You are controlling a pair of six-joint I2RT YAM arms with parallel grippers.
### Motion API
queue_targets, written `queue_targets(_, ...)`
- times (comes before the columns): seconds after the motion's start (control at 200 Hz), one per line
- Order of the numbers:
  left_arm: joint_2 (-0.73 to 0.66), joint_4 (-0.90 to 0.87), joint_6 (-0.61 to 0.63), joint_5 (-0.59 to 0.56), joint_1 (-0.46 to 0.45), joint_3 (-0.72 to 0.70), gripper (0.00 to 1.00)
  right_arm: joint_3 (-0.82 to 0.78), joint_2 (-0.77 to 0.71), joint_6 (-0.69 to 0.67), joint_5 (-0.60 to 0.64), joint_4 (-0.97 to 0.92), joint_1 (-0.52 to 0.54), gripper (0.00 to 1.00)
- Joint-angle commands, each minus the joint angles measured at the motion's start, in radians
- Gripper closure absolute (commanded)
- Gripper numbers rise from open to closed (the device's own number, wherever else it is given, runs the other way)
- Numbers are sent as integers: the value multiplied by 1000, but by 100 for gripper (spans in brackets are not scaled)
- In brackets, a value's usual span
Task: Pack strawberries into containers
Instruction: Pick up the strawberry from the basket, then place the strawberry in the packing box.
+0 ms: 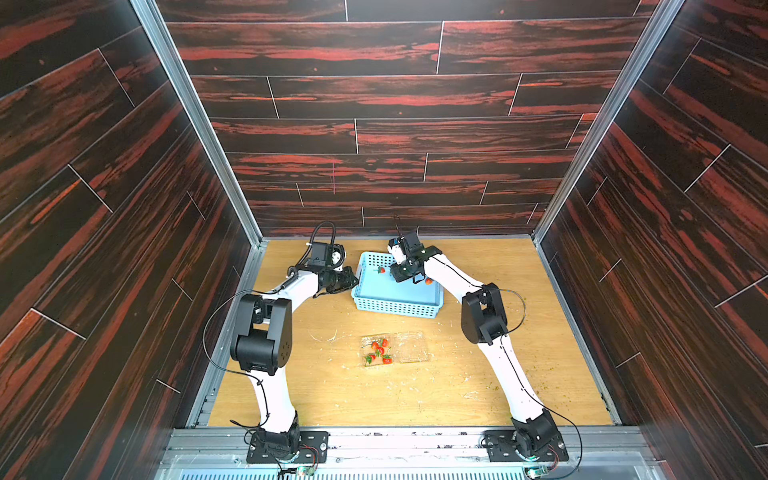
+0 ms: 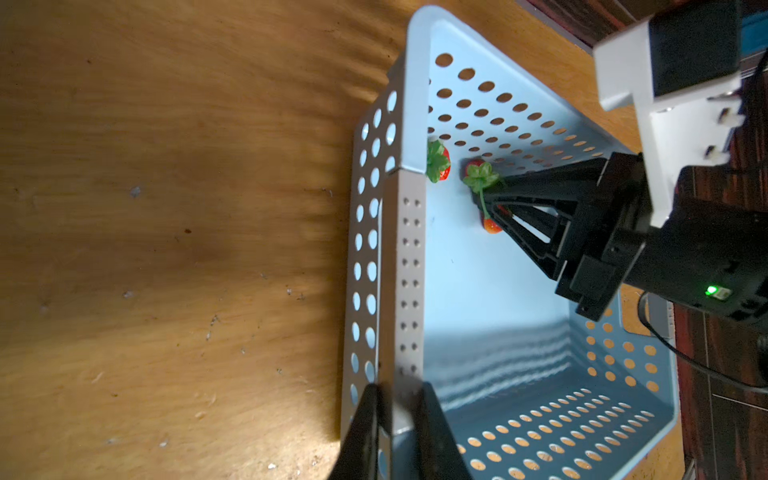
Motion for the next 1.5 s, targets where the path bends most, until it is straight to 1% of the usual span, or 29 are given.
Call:
queue_targets(0.0,-48,37,-4,19,-5,-2,89,-60,-88,-8,13,-26,-2,83)
queue_targets(0.251,-42,48,-5,12,-6,-12,89,-133,-235,-24,-23,-25,0,84)
queue_targets(0.481,-33,58,-7,13,-6,-14,89,-278,-386,-41,-80,3,9,84)
queue_targets(0.646,-20,58,-5,13,-5,-3,90,-494,-571,-108,-175,49,85,83)
queue_targets(0.777,-10,61,-7,12,-6,5,90,-683,-704,-113,-327,94,161,83)
queue_targets(0.852,-5,61,-6,11,-5,9,90,-784,-747,-114,-393,117,219,82)
queue_targets(0.917,2,61,-7,10,-5,15,90,-840,-751,-93,-457,127,258,82)
queue_targets(0.992,8,60,-8,15,-6,25,90,-881,-736,-80,-475,134,297,82)
queue_targets(1.132,6,55,-6,14,-5,31,90,-908,-684,-91,-438,127,342,81)
queue_targets(1.303,0,36,5,10,-5,33,90,-927,-633,-106,-393,137,350,79)
queue_targets(1.378,-3,35,5,9,-5,31,90,-929,-620,-109,-392,138,352,76)
queue_targets(1.498,-4,34,6,10,-5,34,90,-931,-603,-114,-392,130,357,67)
